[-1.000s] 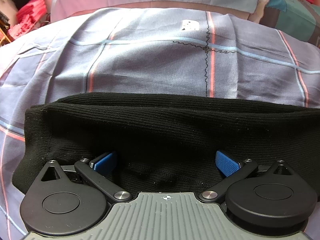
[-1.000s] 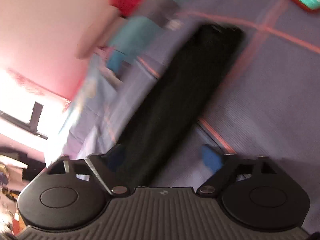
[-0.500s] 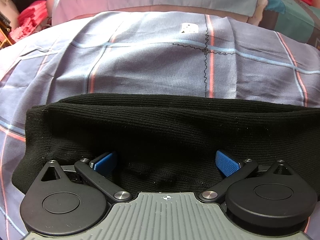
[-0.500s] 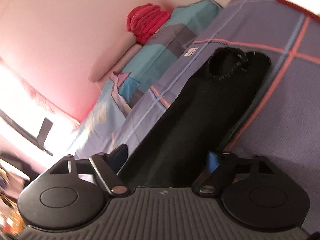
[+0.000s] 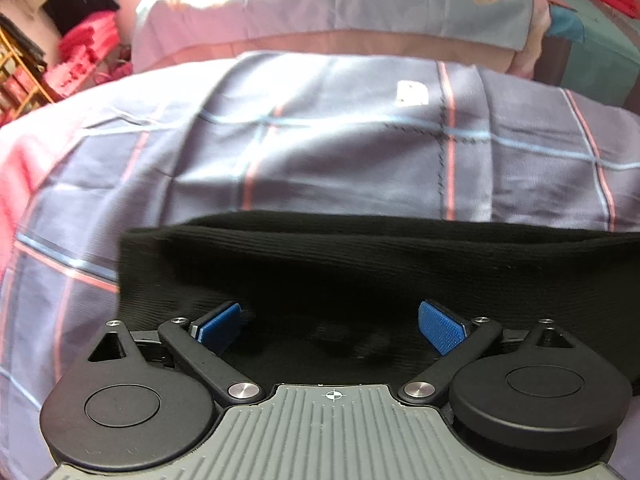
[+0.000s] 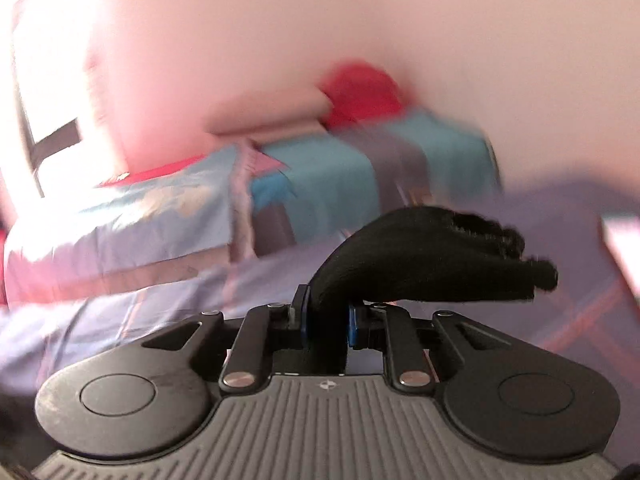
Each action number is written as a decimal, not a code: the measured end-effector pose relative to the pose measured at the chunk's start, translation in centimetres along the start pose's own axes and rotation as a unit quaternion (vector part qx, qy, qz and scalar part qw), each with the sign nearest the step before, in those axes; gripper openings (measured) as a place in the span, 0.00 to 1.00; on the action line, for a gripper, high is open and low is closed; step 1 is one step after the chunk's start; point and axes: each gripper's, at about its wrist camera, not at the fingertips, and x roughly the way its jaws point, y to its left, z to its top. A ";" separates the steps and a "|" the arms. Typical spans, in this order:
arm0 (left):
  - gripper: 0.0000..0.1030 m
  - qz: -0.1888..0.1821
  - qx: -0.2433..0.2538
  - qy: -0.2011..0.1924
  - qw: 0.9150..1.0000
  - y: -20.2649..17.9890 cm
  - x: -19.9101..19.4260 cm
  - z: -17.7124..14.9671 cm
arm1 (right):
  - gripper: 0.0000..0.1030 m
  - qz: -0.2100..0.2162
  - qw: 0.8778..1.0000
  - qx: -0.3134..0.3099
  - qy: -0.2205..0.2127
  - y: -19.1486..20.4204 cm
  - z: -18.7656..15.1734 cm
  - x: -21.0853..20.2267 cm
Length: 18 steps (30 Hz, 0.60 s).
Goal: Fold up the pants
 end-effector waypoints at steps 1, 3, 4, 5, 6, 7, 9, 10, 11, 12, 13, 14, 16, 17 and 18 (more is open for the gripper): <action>1.00 0.003 0.000 -0.004 1.000 0.4 -0.3 0.0 | 0.20 0.014 0.999 -0.035 -0.016 2.2 0.0 -0.8; 1.00 0.009 0.000 -0.010 1.000 1.1 -0.6 0.1 | 0.21 0.044 0.992 -0.110 -0.043 6.6 -0.8 -2.1; 1.00 0.013 -0.001 -0.014 1.000 1.5 -0.8 0.1 | 0.21 0.060 0.984 -0.156 -0.057 9.1 -1.5 -2.6; 1.00 0.015 -0.003 -0.017 1.000 1.9 -1.0 0.0 | 0.22 0.077 0.973 -0.205 -0.074 11.7 -2.9 -3.3; 1.00 0.017 -0.006 -0.020 1.000 2.3 -1.2 -0.1 | 0.23 0.094 0.959 -0.253 -0.086 14.1 -4.6 -3.7; 1.00 0.019 -0.009 -0.022 1.000 2.9 -1.4 -0.2 | 0.25 0.110 0.947 -0.289 -0.087 15.8 -6.1 -4.0; 1.00 0.020 -0.016 -0.024 0.999 3.7 -1.6 -0.5 | 0.26 0.128 0.911 -0.388 -0.056 19.5 -10.1 -3.2; 1.00 0.021 -0.019 -0.023 0.999 4.1 -1.7 -0.6 | 0.26 0.138 0.888 -0.438 -0.023 20.9 -12.1 -2.4; 1.00 0.022 -0.021 -0.022 0.999 4.5 -1.8 -0.9 | 0.25 0.142 0.876 -0.461 -0.005 21.6 -13.1 -2.0; 1.00 0.022 -0.023 -0.022 0.999 4.8 -1.9 -1.0 | 0.24 0.136 0.874 -0.466 -0.009 21.7 -13.6 -2.0; 1.00 0.023 -0.026 -0.022 0.999 5.1 -2.0 -1.1 | 0.24 0.136 0.875 -0.465 -0.016 21.4 -13.5 -2.0; 1.00 0.022 -0.028 -0.023 0.999 5.3 -2.1 -1.3 | 0.24 0.135 0.877 -0.461 -0.015 21.3 -13.2 -2.0; 1.00 0.021 -0.030 -0.023 0.999 5.5 -2.1 -1.5 | 0.24 0.139 0.879 -0.456 -0.010 20.9 -12.5 -1.4; 1.00 0.021 -0.031 -0.023 0.999 5.5 -2.2 -1.6 | 0.24 0.140 0.876 -0.461 -0.011 20.9 -12.5 -1.1; 1.00 0.020 -0.033 -0.023 0.999 5.5 -2.2 -1.6 | 0.24 0.140 0.873 -0.467 -0.014 20.9 -12.7 -1.1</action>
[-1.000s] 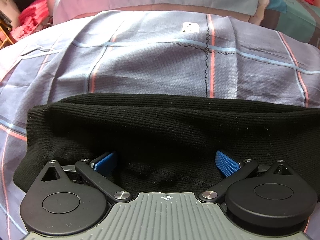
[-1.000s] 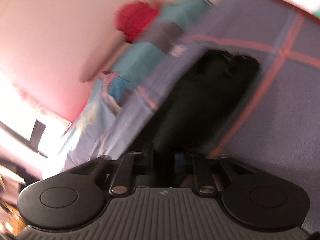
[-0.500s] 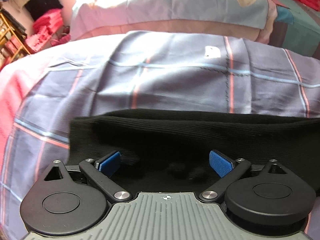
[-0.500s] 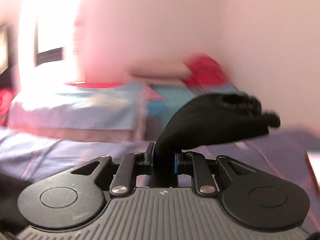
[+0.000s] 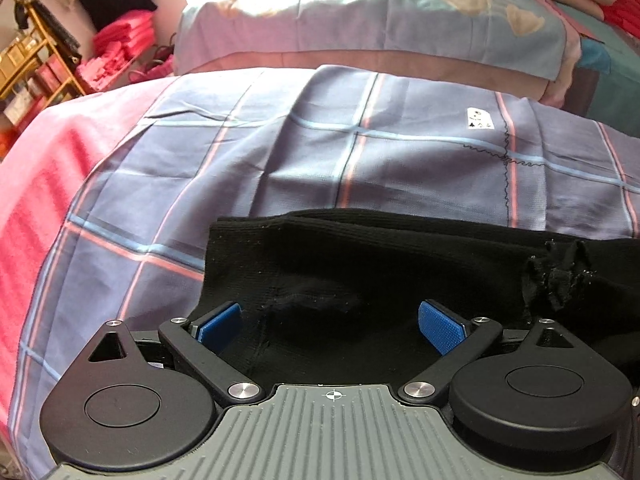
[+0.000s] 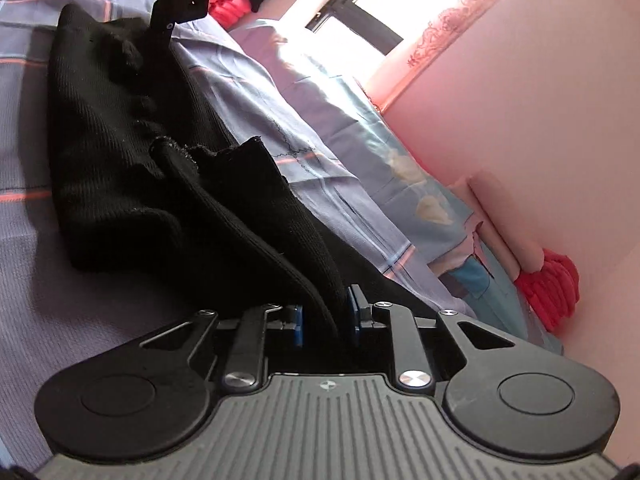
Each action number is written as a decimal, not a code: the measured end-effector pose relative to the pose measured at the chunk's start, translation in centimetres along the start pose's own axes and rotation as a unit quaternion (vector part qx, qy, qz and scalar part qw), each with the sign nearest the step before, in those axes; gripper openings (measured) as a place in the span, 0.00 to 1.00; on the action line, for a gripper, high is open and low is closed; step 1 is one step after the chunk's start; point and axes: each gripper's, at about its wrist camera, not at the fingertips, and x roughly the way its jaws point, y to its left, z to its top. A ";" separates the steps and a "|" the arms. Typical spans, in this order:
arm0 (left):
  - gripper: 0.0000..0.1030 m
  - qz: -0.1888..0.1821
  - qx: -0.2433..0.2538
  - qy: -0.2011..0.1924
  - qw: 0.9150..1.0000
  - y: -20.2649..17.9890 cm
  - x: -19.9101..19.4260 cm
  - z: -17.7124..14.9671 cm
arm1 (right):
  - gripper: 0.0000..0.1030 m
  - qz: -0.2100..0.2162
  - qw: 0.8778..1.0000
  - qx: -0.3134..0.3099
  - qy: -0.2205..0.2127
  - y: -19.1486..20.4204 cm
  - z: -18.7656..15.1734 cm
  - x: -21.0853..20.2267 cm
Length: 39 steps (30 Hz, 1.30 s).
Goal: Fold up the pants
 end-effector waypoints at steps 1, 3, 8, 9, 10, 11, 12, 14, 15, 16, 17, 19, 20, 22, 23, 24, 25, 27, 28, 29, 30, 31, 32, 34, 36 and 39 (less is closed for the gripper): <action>1.00 -0.001 -0.001 -0.001 1.000 -0.1 -0.1 0.0 | 0.24 0.000 1.000 -0.002 -0.002 -0.1 0.0 0.0; 1.00 -0.005 -0.001 -0.003 1.000 -0.4 -0.2 0.1 | 0.24 0.001 1.000 0.001 -0.002 0.2 -0.2 -0.2; 1.00 -0.020 0.003 -0.013 1.000 -2.3 -0.6 0.9 | 0.24 -0.007 1.000 -0.004 -0.012 1.2 -0.8 -1.3; 1.00 -0.024 0.002 -0.015 1.000 -2.9 -0.5 1.1 | 0.24 -0.009 1.000 0.000 -0.019 1.1 -0.9 -1.6; 1.00 -0.031 0.001 -0.016 0.999 -3.7 -0.4 1.3 | 0.24 -0.010 1.000 0.004 -0.024 1.0 -0.9 -2.0; 1.00 -0.037 0.000 -0.016 0.999 -4.4 -0.2 1.5 | 0.24 -0.010 1.000 0.007 -0.025 0.9 -1.0 -2.0; 1.00 -0.044 -0.001 -0.015 0.999 -5.3 0.1 1.6 | 0.24 -0.009 1.000 0.005 -0.019 0.9 -1.0 -1.8; 1.00 -0.058 -0.001 -0.002 0.998 -7.3 1.2 1.7 | 0.24 -0.008 1.000 -0.004 -0.013 1.3 -1.1 -1.4; 1.00 -0.064 0.002 0.007 0.998 -8.4 1.9 1.6 | 0.25 -0.013 1.000 -0.010 -0.015 1.5 -1.2 -1.5; 1.00 -0.064 0.006 0.014 0.998 -9.3 2.4 1.3 | 0.31 -0.018 1.000 -0.017 -0.018 1.6 -1.4 -1.6; 1.00 -0.058 0.014 0.020 0.998 -10.3 3.0 1.0 | 0.39 -0.023 0.999 -0.016 -0.019 1.4 -1.6 -1.8; 1.00 -0.049 0.027 0.025 0.998 -11.4 3.9 0.3 | 0.50 -0.028 0.999 -0.006 -0.020 0.6 -2.3 -2.4; 1.00 -0.046 0.025 0.020 0.998 -11.4 3.9 0.1 | 0.55 -0.036 0.999 -0.006 -0.017 0.0 -2.9 -2.9; 1.00 -0.049 0.030 0.017 0.998 -11.2 3.7 -0.1 | 0.60 -0.053 0.998 0.002 -0.015 -1.3 -4.3 -3.9; 1.00 -0.052 0.033 0.016 0.998 -11.0 3.6 -0.2 | 0.65 -0.063 0.998 0.012 -0.011 -2.1 -5.2 -4.5; 1.00 -0.052 0.034 0.014 0.998 -10.8 3.5 -0.4 | 0.66 -0.074 0.997 0.023 -0.003 -3.0 -6.1 -4.8; 1.00 -0.051 0.035 0.014 0.998 -10.6 3.6 -0.7 | 0.66 -0.091 0.995 0.034 0.007 -3.8 -6.9 -5.0; 1.00 -0.052 0.028 0.015 0.998 -10.2 3.5 -1.0 | 0.66 -0.116 0.990 0.075 0.037 -5.8 -8.3 -4.6; 1.00 -0.052 0.024 0.013 0.998 -10.0 3.5 -1.2 | 0.66 -0.117 0.987 0.099 0.050 -6.6 -8.6 -4.3; 1.00 -0.047 0.023 0.012 0.999 -9.9 3.5 -1.4 | 0.65 -0.133 0.981 0.123 0.066 -7.3 -8.6 -3.8; 1.00 -0.040 0.027 0.013 0.999 -10.0 3.6 -1.6 | 0.65 -0.139 0.978 0.136 0.073 -7.7 -8.3 -3.3; 1.00 -0.040 0.029 0.011 0.999 -10.1 3.7 -1.8 | 0.64 -0.130 0.979 0.141 0.064 -7.7 -7.8 -3.1; 1.00 -0.037 0.030 0.004 0.999 -10.2 3.6 -2.0 | 0.64 -0.123 0.982 0.132 0.050 -7.4 -7.2 -3.1; 1.00 -0.031 0.036 0.001 0.999 -10.4 3.6 -2.0 | 0.64 -0.120 0.989 0.086 0.022 -6.5 -6.3 -2.6; 1.00 -0.027 0.040 -0.001 0.999 -10.6 3.6 -2.0 | 0.64 -0.136 0.988 0.076 0.020 -7.4 -6.5 -1.8; 1.00 -0.046 0.040 0.006 0.998 -10.9 3.8 -2.2 | 0.65 -0.132 0.973 0.174 0.069 -11.0 -8.5 -1.3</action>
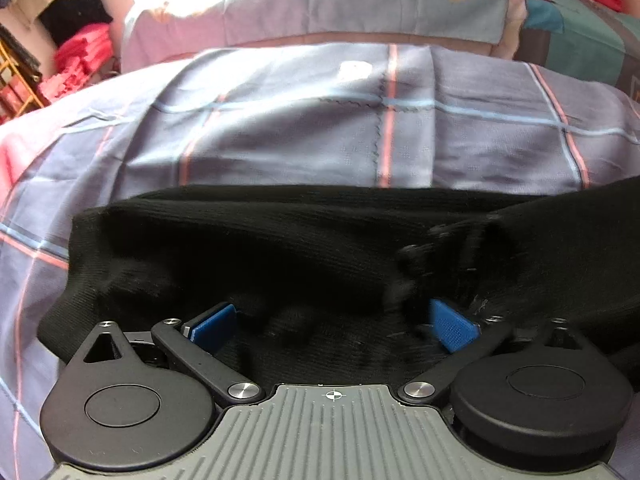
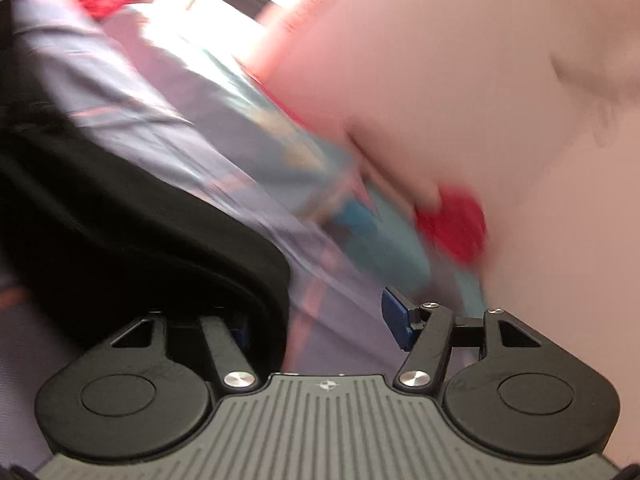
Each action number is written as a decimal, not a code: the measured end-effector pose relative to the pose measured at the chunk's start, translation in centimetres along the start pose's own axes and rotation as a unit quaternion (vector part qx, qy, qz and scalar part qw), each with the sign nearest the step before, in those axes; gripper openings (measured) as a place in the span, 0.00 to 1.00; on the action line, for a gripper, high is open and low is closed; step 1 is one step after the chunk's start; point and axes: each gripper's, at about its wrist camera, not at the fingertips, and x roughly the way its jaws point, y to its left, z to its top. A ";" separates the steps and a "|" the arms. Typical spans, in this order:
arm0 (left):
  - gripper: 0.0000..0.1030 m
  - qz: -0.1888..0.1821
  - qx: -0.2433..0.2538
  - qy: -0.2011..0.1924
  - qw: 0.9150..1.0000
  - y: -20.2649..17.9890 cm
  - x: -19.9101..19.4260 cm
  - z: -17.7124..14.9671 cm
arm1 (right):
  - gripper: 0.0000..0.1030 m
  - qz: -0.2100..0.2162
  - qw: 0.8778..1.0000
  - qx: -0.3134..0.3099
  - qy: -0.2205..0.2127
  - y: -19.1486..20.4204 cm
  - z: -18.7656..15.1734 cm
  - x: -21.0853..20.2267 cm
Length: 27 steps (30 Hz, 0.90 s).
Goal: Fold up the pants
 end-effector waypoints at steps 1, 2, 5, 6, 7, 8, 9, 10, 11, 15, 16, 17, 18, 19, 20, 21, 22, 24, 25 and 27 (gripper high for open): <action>1.00 -0.007 -0.004 0.004 1.000 -0.2 0.1 -0.1 | 0.65 0.003 1.000 0.002 0.011 0.0 -0.3 0.1; 1.00 0.001 -0.005 0.002 1.000 -0.4 0.1 -0.1 | 0.65 0.003 1.000 -0.022 0.010 0.6 -0.7 -0.1; 1.00 0.008 0.004 -0.002 1.000 -0.7 0.1 0.0 | 0.65 -0.005 0.998 -0.068 0.008 1.8 -1.2 -0.4; 1.00 0.006 0.004 0.000 1.000 -0.6 0.1 0.0 | 0.65 0.000 0.998 -0.070 0.006 1.6 -1.3 -0.5; 1.00 0.002 0.003 0.003 1.000 -0.4 0.2 0.1 | 0.66 0.004 0.997 -0.073 -0.001 1.3 -1.3 -1.0; 1.00 -0.001 0.002 0.006 1.000 -0.3 0.2 0.2 | 0.70 0.009 0.997 -0.081 -0.013 1.0 -1.0 -1.5; 1.00 -0.003 0.001 0.010 1.000 -0.2 0.2 0.4 | 0.72 0.018 0.995 -0.094 -0.029 0.7 -0.9 -2.3; 1.00 -0.005 0.002 0.013 1.000 -0.1 0.1 0.5 | 0.76 0.029 0.993 -0.106 -0.041 0.6 -1.1 -2.9; 1.00 -0.008 0.005 0.015 1.000 -0.1 0.0 0.7 | 0.80 0.045 0.990 -0.120 -0.055 0.4 -1.2 -3.8; 1.00 -0.012 0.025 0.011 1.000 -0.2 -0.7 1.1 | 0.88 0.134 0.976 -0.142 -0.097 -0.2 -1.3 -7.2; 1.00 -0.013 0.029 0.009 0.999 -0.2 -0.9 1.1 | 0.88 0.153 0.972 -0.140 -0.106 -0.3 -1.1 -8.1; 1.00 -0.013 0.031 0.008 0.999 -0.2 -1.1 1.1 | 0.87 0.169 0.971 -0.127 -0.110 -0.5 -0.6 -8.6; 1.00 -0.014 0.031 0.007 0.999 -0.1 -1.3 1.1 | 0.87 0.183 0.971 -0.107 -0.109 -0.7 0.2 -8.7; 1.00 -0.016 0.029 0.006 0.999 0.0 -1.4 1.1 | 0.84 0.195 0.972 -0.081 -0.107 -1.0 1.1 -8.6; 1.00 -0.019 0.026 0.005 0.999 0.2 -1.6 1.2 | 0.77 0.199 0.973 -0.050 -0.105 -1.3 2.0 -8.3; 1.00 -0.022 0.024 0.005 0.999 0.4 -1.8 1.2 | 0.72 0.197 0.975 -0.016 -0.096 -1.5 3.1 -7.7; 1.00 -0.024 0.022 0.005 0.999 0.7 -2.0 1.2 | 0.63 0.195 0.977 0.011 -0.085 -1.8 4.0 -7.0; 1.00 -0.026 0.020 0.002 0.999 1.0 -2.3 1.1 | 0.51 0.189 0.978 0.068 -0.061 -1.7 5.5 -5.3; 1.00 -0.026 0.019 -0.001 0.999 1.3 -2.5 1.1 | 0.50 0.185 0.978 0.079 -0.055 -1.4 5.9 -4.6; 1.00 -0.026 0.016 -0.004 1.000 1.7 -2.7 1.0 | 0.50 0.182 0.979 0.082 -0.031 0.1 6.2 -3.4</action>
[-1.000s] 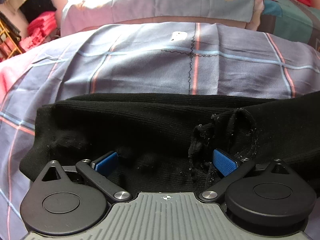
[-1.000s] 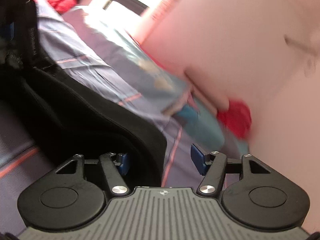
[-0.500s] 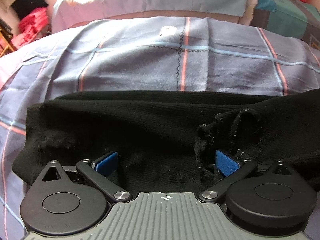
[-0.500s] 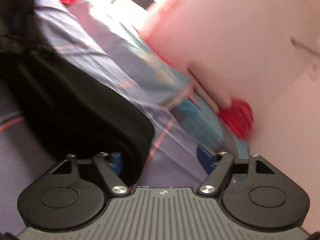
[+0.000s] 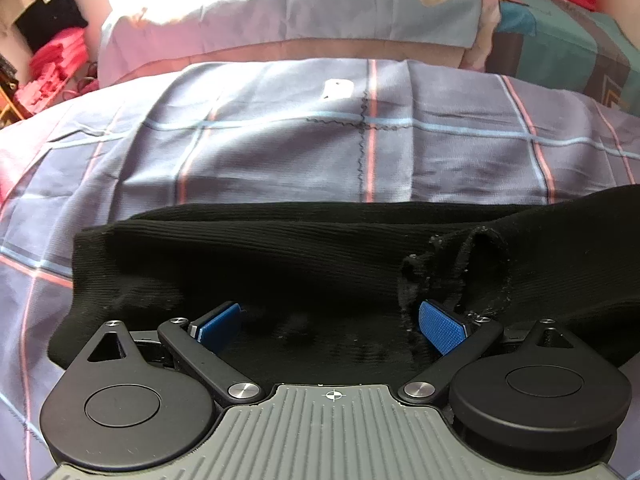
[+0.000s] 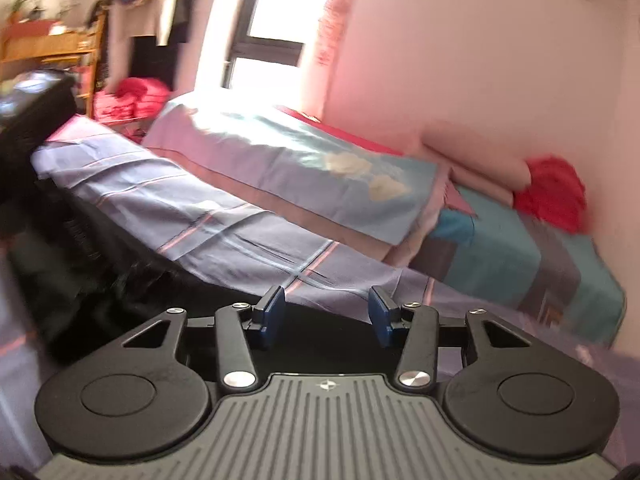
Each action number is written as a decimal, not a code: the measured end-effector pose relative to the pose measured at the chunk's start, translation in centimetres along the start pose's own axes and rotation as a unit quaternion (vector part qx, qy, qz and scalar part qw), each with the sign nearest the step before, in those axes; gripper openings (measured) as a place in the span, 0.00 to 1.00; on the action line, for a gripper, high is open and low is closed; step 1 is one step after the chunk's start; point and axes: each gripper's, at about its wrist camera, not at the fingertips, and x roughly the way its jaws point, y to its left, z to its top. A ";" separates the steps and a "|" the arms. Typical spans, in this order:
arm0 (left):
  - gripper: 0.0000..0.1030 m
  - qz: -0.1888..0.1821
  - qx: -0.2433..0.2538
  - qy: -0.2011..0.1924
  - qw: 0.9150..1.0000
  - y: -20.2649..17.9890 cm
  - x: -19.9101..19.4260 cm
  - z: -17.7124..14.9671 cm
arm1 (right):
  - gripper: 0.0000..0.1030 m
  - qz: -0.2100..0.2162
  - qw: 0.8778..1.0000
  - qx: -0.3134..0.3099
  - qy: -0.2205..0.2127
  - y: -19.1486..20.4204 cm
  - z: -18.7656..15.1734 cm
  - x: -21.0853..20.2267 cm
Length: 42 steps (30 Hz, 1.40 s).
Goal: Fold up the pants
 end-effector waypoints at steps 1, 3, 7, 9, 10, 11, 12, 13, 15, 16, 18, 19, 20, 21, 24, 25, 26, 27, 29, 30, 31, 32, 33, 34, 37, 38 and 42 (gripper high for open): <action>1.00 -0.001 -0.003 -0.001 1.000 0.3 -0.1 0.0 | 0.51 0.003 1.000 -0.009 0.027 0.7 -0.4 0.9; 1.00 -0.001 -0.011 -0.001 1.000 0.9 -0.3 -0.2 | 0.49 0.026 0.995 -0.040 0.084 2.1 -1.4 2.3; 1.00 -0.001 -0.033 -0.001 0.999 2.9 -1.0 -0.5 | 0.50 0.015 0.989 -0.128 0.071 4.6 -3.3 0.2; 1.00 0.000 -0.046 -0.005 0.999 4.0 -1.4 -0.8 | 0.54 0.013 0.988 -0.140 0.068 4.5 -3.1 -0.1; 1.00 0.000 -0.056 -0.009 0.998 4.6 -1.8 -0.9 | 0.57 0.007 0.990 -0.127 0.054 4.0 -2.5 -0.6; 1.00 0.000 -0.066 -0.013 0.998 5.4 -2.1 -1.2 | 0.63 -0.006 0.993 -0.110 0.033 3.4 -1.7 -0.9; 1.00 0.000 -0.076 -0.016 0.997 6.1 -2.4 -1.6 | 0.67 -0.018 0.995 -0.097 0.017 3.2 -1.0 -1.1; 1.00 0.002 -0.088 -0.017 0.996 6.9 -2.5 -2.1 | 0.74 -0.022 0.996 -0.089 0.007 3.1 -0.6 -1.1; 1.00 0.007 -0.108 -0.015 0.994 8.4 -2.6 -3.1 | 0.74 0.000 0.995 -0.093 0.020 3.9 0.1 -0.2; 1.00 0.011 -0.117 -0.013 0.993 9.1 -2.6 -3.7 | 0.74 0.007 0.995 -0.094 0.029 4.4 0.2 0.7; 1.00 0.019 -0.129 -0.009 0.991 10.2 -2.6 -4.7 | 0.73 0.015 0.995 -0.080 0.060 5.5 -0.3 2.4; 1.00 0.021 -0.137 -0.004 0.990 10.8 -2.6 -5.3 | 0.68 0.027 0.992 -0.077 0.098 6.2 -0.6 3.3; 1.00 0.023 -0.144 -0.001 0.989 11.3 -2.7 -5.7 | 0.56 0.035 0.989 -0.093 0.109 7.0 -1.0 3.4; 1.00 0.024 -0.151 0.000 0.988 11.9 -2.9 -6.2 | 0.54 0.034 0.987 -0.125 0.095 7.6 -1.1 2.8; 1.00 0.029 -0.184 -0.002 0.983 14.1 -3.6 -7.9 | 0.57 0.031 0.981 -0.182 0.064 8.9 0.2 0.8; 1.00 0.031 -0.200 -0.001 0.979 14.9 -3.8 -8.5 | 0.63 0.049 0.983 -0.170 0.046 9.1 1.2 0.2; 1.00 0.031 -0.219 0.000 0.975 15.8 -3.9 -9.1 | 0.70 0.064 0.984 -0.164 0.030 9.6 2.3 -0.2; 1.00 0.031 -0.238 0.000 0.971 16.7 -4.0 -9.7 | 0.72 0.077 0.984 -0.160 0.020 10.4 3.3 -0.4; 1.00 0.034 -0.279 -0.003 0.960 18.4 -4.6 -11.2 | 0.74 0.124 0.980 -0.158 0.010 13.2 5.6 0.0; 1.00 0.037 -0.296 -0.009 0.954 19.3 -5.1 -11.9 | 0.74 0.149 0.976 -0.160 0.006 15.0 6.4 0.4; 1.00 0.044 -0.312 -0.015 0.949 20.0 -5.6 -12.6 | 0.74 0.173 0.972 -0.162 0.002 16.9 7.1 0.9; 1.00 0.056 -0.327 -0.019 0.943 20.9 -6.3 -13.3 | 0.75 0.194 0.967 -0.167 -0.001 19.0 7.6 1.2; 1.00 0.068 -0.339 -0.021 0.938 21.7 -6.9 -14.1 | 0.75 0.213 0.961 -0.174 -0.002 21.4 8.0 1.6; 1.00 0.080 -0.350 -0.025 0.933 22.5 -7.6 -14.9 | 0.77 0.227 0.957 -0.180 -0.003 23.2 8.2 1.9; 1.00 0.106 -0.380 -0.031 0.918 24.9 -9.1 -17.4 | 0.81 0.248 0.945 -0.214 -0.003 29.6 8.0 2.9; 1.00 0.115 -0.388 -0.031 0.914 25.5 -9.4 -18.3 | 0.81 0.251 0.941 -0.226 0.001 31.3 7.7 3.3; 1.00 0.138 -0.409 -0.021 0.902 26.9 -10.1 -21.1 | 0.81 0.205 0.936 -0.287 0.013 37.5 7.1 5.8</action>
